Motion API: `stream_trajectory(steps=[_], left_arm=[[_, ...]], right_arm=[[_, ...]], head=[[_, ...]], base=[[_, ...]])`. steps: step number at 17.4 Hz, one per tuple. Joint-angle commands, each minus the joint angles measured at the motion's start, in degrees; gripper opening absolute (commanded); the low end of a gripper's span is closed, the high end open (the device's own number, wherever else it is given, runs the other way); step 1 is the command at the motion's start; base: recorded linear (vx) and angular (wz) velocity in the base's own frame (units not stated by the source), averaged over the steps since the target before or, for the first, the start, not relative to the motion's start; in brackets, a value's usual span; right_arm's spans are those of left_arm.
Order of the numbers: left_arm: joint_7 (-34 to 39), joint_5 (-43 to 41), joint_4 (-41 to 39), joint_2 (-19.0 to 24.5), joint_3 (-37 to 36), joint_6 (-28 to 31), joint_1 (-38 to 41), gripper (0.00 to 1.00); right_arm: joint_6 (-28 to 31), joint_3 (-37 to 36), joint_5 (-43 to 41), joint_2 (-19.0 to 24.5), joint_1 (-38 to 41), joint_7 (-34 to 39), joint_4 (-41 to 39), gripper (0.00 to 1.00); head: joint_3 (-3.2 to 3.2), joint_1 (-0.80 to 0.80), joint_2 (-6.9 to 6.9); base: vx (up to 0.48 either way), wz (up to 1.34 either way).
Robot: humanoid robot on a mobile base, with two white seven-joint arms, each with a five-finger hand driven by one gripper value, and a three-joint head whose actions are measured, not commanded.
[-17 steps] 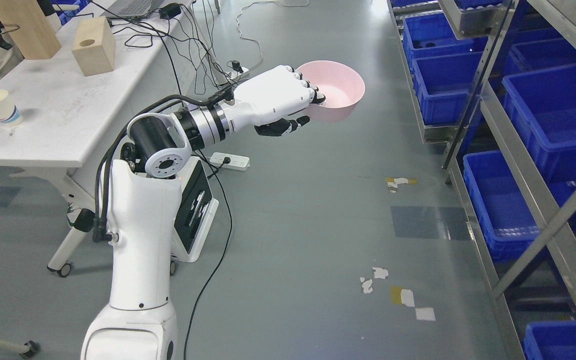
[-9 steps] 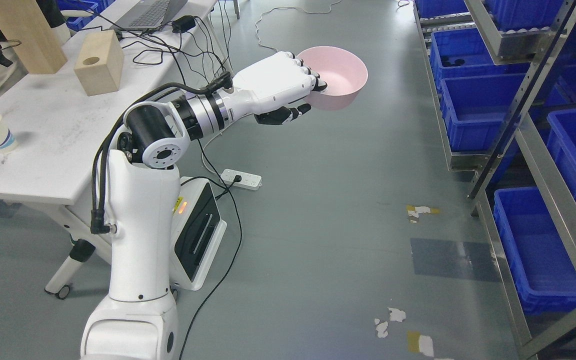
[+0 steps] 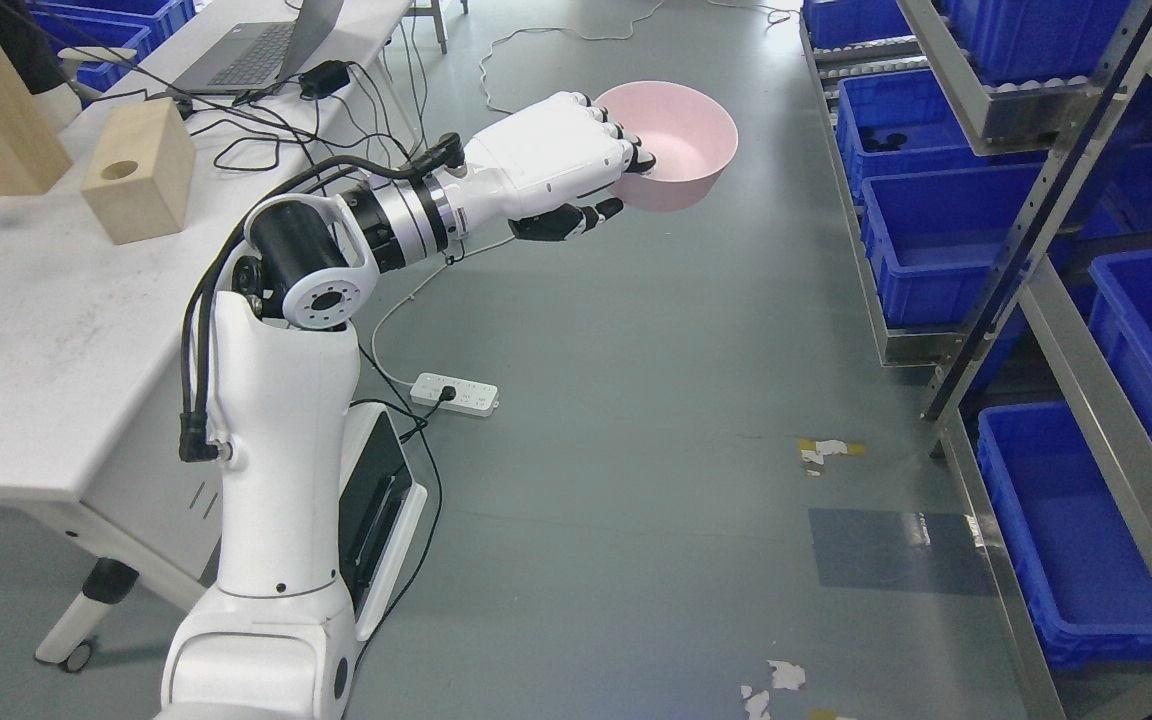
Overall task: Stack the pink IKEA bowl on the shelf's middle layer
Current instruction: 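Hold the bowl in the left hand while turning to the other shelf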
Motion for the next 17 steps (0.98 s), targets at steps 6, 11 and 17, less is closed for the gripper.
stream_trajectory(steps=[6, 11, 17], left_arm=[[0.2, 0.3, 0.4, 1.0, -0.4, 0.0, -0.1, 0.02], [0.2, 2.9, 0.4, 1.0, -2.7, 0.0, -0.3, 0.02], [0.2, 2.5, 1.9, 1.0, 0.8, 0.0, -11.5, 0.02]], right_arm=[[0.0, 0.0, 0.0, -1.0, 1.3, -0.1, -1.0, 1.0], [0.0, 0.0, 0.0, -1.0, 1.3, -0.1, -1.0, 1.0], [0.0, 0.0, 0.0, -1.0, 1.3, -0.1, -1.0, 1.0]], head=[[0.0, 0.0, 0.0], [0.0, 0.0, 0.0], [0.0, 0.0, 0.0]], base=[[0.063, -0.6], [-0.013, -1.21], [-0.02, -1.24]])
